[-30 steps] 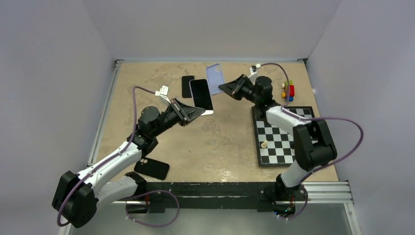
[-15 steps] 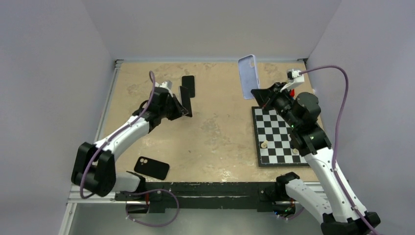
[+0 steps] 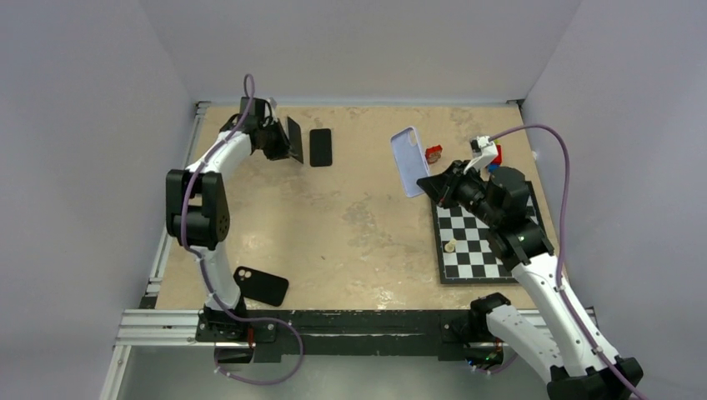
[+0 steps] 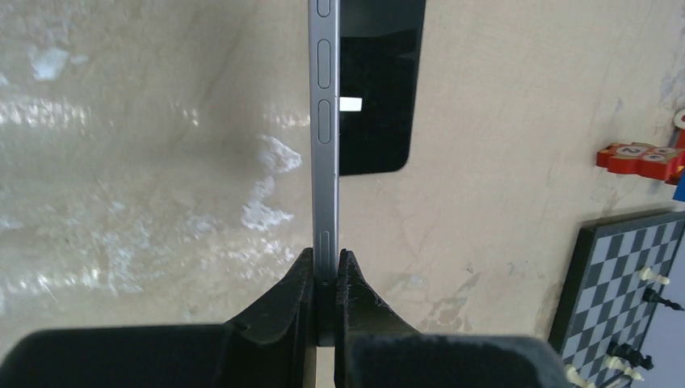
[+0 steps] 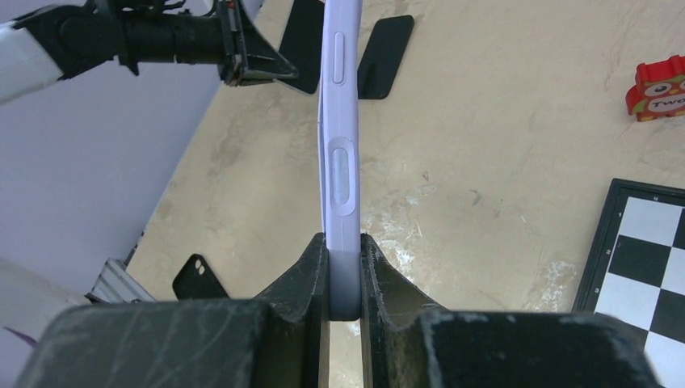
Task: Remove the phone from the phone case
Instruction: Place the phone at the center of the board.
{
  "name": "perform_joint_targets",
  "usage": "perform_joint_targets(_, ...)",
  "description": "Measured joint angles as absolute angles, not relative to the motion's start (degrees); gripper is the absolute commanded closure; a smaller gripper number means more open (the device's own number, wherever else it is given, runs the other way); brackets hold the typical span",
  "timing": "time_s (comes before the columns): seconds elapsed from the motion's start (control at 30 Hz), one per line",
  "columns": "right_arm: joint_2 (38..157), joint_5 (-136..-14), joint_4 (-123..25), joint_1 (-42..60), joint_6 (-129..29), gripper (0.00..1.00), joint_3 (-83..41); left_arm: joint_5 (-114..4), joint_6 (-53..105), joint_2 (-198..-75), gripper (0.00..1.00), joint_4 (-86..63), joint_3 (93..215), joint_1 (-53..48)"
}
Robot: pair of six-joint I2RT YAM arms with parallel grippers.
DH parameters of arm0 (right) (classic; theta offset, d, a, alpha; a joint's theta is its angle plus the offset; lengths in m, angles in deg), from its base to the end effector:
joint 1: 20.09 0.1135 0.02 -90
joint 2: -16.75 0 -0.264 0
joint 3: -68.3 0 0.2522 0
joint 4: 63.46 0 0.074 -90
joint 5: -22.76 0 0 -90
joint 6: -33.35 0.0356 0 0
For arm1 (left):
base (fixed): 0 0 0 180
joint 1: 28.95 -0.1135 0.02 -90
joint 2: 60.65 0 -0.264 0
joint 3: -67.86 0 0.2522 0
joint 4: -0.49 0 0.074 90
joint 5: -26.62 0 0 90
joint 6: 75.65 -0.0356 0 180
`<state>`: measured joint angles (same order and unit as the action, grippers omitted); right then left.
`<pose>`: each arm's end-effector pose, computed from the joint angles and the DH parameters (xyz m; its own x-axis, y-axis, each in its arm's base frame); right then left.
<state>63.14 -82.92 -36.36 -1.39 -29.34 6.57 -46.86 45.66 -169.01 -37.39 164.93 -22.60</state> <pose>0.1742 0.0691 0.3493 -0.4281 0.3214 -0.8446 -0.4084 0.7649 0.4981 0.4175 -0.0566 0.2329 -0.7936 -0.4130 -0.4468 -0.1423 0.8400 -0.5236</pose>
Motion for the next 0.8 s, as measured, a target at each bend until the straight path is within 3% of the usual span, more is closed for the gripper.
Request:
perform_joint_targets(0.4,59.4,-84.28,-38.0,-1.39,-27.26,1.0,7.58,-44.04,34.71,-186.87,1.0,-50.88,184.88,-24.37)
perform_joint_targets(0.7,59.64,-85.33,-38.78,-1.39,-25.76,1.0,8.8,-40.79,36.61,-189.07,0.97,-49.96,186.61,-24.39)
perform_joint_targets(0.8,60.26,-86.29,-39.59,-1.39,-25.34,1.0,8.8,-39.06,37.97,-189.73,0.92,-48.47,186.61,-24.41)
